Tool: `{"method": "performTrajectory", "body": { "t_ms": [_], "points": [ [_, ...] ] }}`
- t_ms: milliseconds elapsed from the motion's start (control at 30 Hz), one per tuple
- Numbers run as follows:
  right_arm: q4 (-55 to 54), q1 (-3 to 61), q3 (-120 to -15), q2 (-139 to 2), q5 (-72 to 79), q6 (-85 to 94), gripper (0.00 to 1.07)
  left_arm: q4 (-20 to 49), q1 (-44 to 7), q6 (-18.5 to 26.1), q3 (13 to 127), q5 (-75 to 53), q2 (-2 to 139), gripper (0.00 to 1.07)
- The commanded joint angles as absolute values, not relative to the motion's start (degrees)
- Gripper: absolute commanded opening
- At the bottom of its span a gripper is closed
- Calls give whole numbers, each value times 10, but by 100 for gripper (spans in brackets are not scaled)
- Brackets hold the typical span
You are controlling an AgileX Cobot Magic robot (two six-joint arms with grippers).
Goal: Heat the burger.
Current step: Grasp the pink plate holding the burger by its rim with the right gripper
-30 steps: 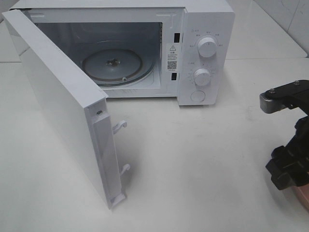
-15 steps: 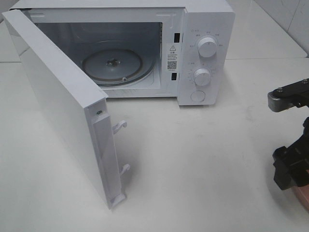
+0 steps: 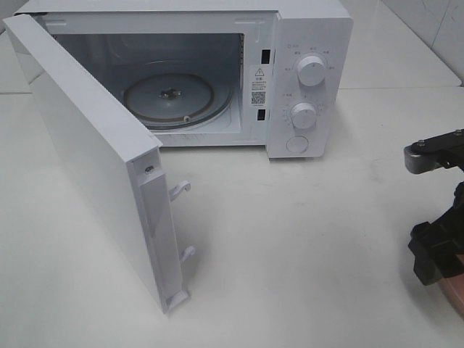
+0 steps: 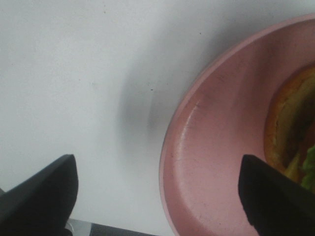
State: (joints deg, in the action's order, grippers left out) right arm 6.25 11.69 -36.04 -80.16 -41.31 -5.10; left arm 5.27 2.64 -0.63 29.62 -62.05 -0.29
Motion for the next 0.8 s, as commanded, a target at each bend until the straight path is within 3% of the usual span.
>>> {"method": "performTrajectory", "body": {
  "t_ms": [33, 800],
  "points": [
    [70, 113, -356, -817, -398, -65, 84, 55, 28, -5, 295, -612, -12, 98],
    [119, 113, -329, -933, -321, -133, 82, 55, 28, -5, 295, -612, -12, 98]
  ]
}}
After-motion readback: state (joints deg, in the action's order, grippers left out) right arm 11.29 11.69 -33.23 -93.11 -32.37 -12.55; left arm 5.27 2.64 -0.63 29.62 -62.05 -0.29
